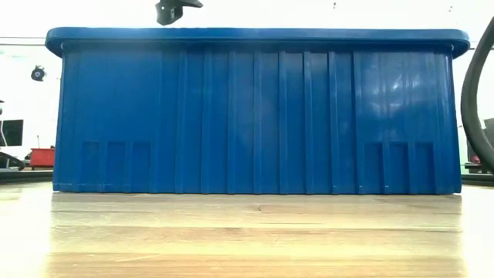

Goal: Pick and place slides into bin
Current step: Put the black slide into the bin

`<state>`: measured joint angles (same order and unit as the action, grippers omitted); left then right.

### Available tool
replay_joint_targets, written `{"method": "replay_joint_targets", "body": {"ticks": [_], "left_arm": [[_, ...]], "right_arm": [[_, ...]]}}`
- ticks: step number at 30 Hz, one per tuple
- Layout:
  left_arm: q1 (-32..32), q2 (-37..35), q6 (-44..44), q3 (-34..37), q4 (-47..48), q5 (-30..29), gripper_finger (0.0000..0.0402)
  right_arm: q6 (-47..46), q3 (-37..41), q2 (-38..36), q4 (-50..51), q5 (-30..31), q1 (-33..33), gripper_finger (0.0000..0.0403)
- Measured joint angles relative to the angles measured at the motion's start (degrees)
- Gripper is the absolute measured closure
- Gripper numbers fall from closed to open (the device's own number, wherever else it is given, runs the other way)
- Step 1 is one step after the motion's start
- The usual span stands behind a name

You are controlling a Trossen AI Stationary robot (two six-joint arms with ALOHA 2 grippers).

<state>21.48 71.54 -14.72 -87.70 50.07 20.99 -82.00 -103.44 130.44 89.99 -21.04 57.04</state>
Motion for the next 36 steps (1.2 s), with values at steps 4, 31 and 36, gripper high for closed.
{"method": "replay_joint_targets", "body": {"ticks": [4,31,36], "left_arm": [[-0.6,-0.1,-0.2,0.0,0.0,0.0,0.0258],[-1.0,-0.1,-1.4,0.0,0.0,0.0,0.0258],[-1.3,-0.1,-1.4,0.0,0.0,0.0,0.0258]], "right_arm": [[-1.7,0.3,-0.7,0.1,0.1,0.0,0.002],[7.1,9.3,-4.0,-0.2,7.5,-1.2,0.0024],[8.7,13.6,-4.0,-1.8,7.2,-2.3,0.0024]]}}
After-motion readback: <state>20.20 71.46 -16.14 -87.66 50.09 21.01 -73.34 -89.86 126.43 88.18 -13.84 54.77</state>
